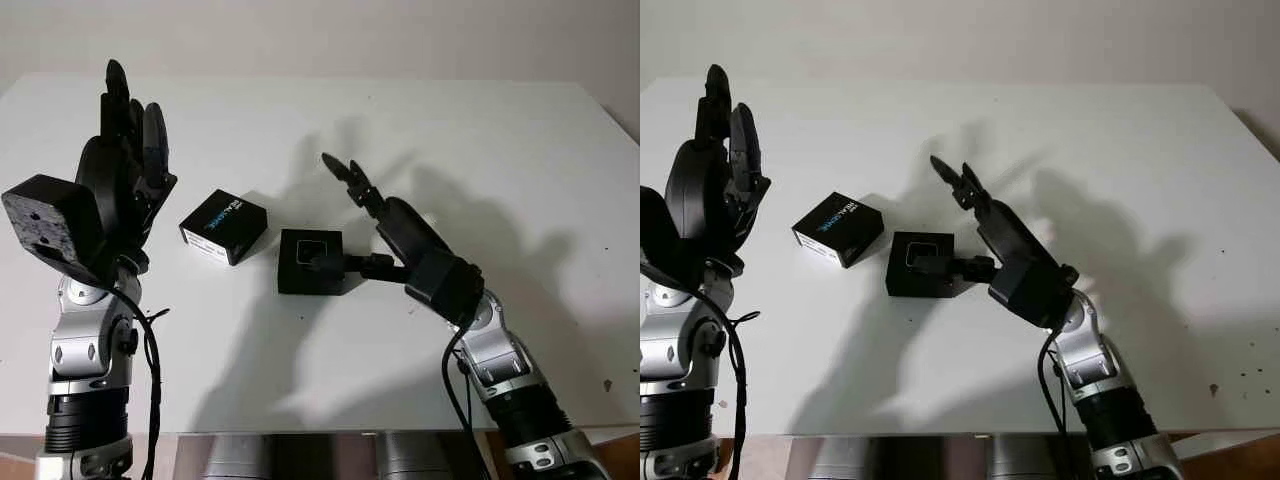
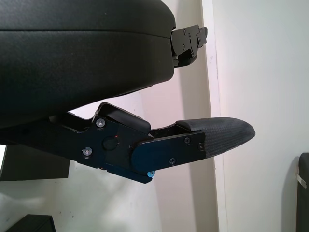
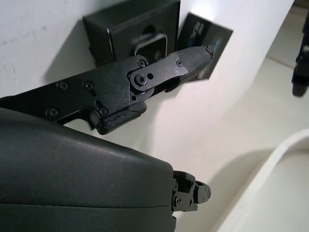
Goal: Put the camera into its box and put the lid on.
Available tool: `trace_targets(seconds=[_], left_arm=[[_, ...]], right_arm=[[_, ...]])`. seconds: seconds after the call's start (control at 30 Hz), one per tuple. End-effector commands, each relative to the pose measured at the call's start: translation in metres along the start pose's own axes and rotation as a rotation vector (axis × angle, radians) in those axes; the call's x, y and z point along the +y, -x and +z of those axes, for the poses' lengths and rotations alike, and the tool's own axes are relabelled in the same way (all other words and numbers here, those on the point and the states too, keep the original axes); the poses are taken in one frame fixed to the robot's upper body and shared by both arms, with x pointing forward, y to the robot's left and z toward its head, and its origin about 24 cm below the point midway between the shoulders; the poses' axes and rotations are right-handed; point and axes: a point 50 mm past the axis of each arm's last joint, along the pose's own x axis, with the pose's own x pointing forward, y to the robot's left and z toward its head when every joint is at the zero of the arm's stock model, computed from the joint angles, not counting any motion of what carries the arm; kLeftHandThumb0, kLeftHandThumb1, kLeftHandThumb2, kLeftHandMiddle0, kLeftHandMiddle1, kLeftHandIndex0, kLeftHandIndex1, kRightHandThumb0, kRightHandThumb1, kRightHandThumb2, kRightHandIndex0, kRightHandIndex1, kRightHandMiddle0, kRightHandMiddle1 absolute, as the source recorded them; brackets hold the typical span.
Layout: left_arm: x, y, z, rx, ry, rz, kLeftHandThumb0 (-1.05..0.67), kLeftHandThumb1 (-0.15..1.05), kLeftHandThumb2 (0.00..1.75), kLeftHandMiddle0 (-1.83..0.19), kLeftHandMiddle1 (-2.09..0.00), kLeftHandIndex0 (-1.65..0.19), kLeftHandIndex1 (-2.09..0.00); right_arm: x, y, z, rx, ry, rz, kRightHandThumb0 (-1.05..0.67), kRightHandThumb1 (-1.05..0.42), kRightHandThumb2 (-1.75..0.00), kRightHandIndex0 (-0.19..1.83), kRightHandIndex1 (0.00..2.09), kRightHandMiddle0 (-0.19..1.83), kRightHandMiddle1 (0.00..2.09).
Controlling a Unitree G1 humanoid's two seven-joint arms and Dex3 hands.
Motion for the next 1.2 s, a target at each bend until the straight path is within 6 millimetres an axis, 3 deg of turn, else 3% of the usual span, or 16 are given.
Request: trace_targets(seconds=[0.0,0.17,0.3,0.43,0.5,0.6,0.73,0.9,1.17], left_arm=[[0.001,0.000,0.004,-0.013,-0.012,-0.007,-0.77,1.05,0.62,0.19,0.00,0.19,0.00],[0.003,0.000,0.004,-0.007,-0.017,0.000,-0.76,1.05,0.59,0.19,0.00,0.19,0.00],[0.006,-0.002,0.005,0.015,-0.066,0.020,-0.68,1.05,0.40,0.11,-0.05,0.15,-0.02],[0.011,-0.005,0.010,0.065,-0.267,-0.073,-0.53,1.05,0.18,-0.20,-0.14,-0.09,-0.14],[0.013,-0.009,0.017,0.073,-0.487,-0.187,-0.53,1.02,0.12,-0.26,-0.13,-0.18,-0.18],[0.014,-0.015,0.026,0.070,-0.776,-0.385,-0.50,0.94,0.05,-0.21,-0.07,-0.17,-0.17],[0.012,-0.024,0.033,0.108,-1.048,-0.599,-0.55,0.86,0.03,-0.08,-0.02,-0.10,-0.11],[0.002,-0.032,0.031,0.106,-1.254,-0.751,-0.52,0.78,0.03,-0.05,-0.04,-0.09,-0.08],[-0.004,-0.040,0.026,0.031,-1.578,-0.889,-0.45,0.76,0.05,-0.04,-0.05,-0.04,-0.05]], right_arm=[[-0.013,-0.006,0.012,-0.056,0.017,-0.053,-0.72,-0.98,-0.06,-0.19,0.00,-0.13,0.06],[-0.024,-0.010,0.017,-0.061,-0.029,-0.104,-0.73,-1.01,-0.06,-0.19,0.00,-0.12,0.06],[-0.032,-0.013,0.016,-0.042,-0.111,-0.108,-0.72,-1.01,-0.06,-0.19,0.01,-0.09,0.07],[-0.042,-0.019,0.013,-0.043,-0.217,-0.104,-0.74,-1.04,-0.10,-0.19,0.01,-0.12,0.06],[-0.051,-0.024,0.013,-0.026,-0.211,-0.123,-0.80,-1.05,-0.24,-0.15,0.04,-0.10,0.07],[-0.065,-0.028,0.016,-0.022,-0.245,-0.144,-0.80,-1.05,-0.43,-0.10,0.06,-0.06,0.08],[-0.077,-0.029,0.019,-0.022,-0.302,-0.156,-0.74,-1.05,-0.45,-0.10,0.06,-0.05,0.08],[-0.078,-0.027,0.018,-0.039,-0.337,-0.158,-0.72,-1.05,-0.46,-0.10,0.06,-0.05,0.07],[-0.078,-0.024,0.014,-0.031,-0.340,-0.191,-0.71,-1.05,-0.55,-0.08,0.06,-0.04,0.07]])
